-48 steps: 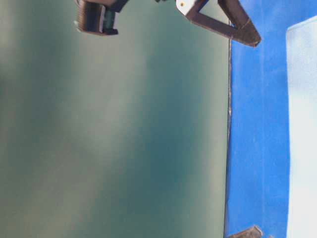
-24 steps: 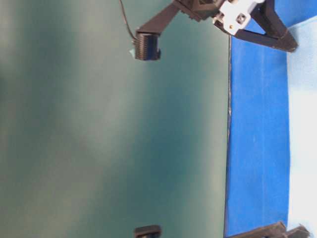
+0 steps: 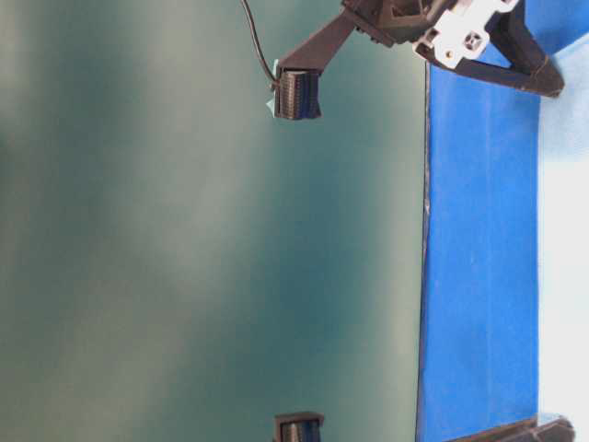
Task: Fold the light blue towel.
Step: 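Regrasp the folded towel's left and right ends with both grippers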
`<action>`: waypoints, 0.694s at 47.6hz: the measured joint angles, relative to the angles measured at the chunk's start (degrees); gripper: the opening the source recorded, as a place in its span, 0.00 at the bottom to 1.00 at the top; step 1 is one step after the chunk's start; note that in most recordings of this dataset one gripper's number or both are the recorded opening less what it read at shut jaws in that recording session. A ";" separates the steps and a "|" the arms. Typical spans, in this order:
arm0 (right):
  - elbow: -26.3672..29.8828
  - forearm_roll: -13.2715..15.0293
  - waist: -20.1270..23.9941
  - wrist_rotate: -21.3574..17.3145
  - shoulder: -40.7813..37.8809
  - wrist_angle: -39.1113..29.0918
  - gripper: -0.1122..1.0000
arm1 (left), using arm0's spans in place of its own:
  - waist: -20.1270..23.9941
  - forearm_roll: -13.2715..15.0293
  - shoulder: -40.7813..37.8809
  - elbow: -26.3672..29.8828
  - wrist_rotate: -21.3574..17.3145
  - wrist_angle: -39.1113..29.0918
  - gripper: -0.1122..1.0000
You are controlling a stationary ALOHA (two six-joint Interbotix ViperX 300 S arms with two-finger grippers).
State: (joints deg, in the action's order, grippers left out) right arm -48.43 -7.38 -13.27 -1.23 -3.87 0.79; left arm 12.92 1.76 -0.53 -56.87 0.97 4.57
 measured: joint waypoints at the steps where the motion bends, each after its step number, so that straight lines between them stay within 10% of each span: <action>1: 0.00 0.00 0.26 0.09 0.00 0.00 0.24 | -0.09 0.00 0.00 0.18 0.00 -0.62 0.32; 7: 0.09 0.18 0.97 0.26 0.00 -0.09 0.12 | -0.26 0.00 -0.09 1.05 -0.44 -2.37 0.12; 33: 0.26 0.35 0.35 -0.18 10.02 -5.19 0.12 | -0.18 0.00 8.79 4.92 -0.35 -17.14 0.11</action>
State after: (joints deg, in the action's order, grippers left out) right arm -48.16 -7.03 -12.92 -1.41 6.15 -4.39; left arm 12.74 1.76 8.26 -51.94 0.62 -12.57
